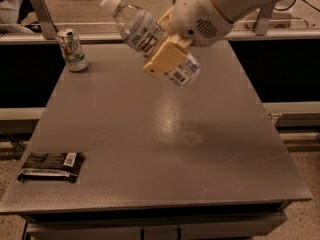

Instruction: Knock blue plastic bottle over

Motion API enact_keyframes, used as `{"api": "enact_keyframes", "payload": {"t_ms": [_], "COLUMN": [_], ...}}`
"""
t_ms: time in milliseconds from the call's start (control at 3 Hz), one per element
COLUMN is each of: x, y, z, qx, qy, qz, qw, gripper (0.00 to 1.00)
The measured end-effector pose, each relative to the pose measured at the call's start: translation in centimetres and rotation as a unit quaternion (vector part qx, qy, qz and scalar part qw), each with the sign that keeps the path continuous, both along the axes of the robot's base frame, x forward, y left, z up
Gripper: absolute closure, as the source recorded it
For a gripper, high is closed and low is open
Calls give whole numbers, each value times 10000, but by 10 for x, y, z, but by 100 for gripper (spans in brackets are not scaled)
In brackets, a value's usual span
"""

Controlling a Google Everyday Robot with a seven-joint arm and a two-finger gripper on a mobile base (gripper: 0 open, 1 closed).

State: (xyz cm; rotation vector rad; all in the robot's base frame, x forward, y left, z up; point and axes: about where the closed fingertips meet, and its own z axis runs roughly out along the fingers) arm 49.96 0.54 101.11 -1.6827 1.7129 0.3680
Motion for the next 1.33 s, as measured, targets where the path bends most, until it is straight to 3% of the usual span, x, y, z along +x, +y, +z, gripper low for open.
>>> {"api": "enact_keyframes", "payload": {"t_ms": [667,1000,1333], "x": [-1,22,38], "y": [12,21,22], "z": [-7,-37,-80], "qx": [-363,-1078,-2209], "qy": [166,557,1038], "qz": [115,341,450], "qw": [9991,9920,9687], "gripper": [100,100,100]}}
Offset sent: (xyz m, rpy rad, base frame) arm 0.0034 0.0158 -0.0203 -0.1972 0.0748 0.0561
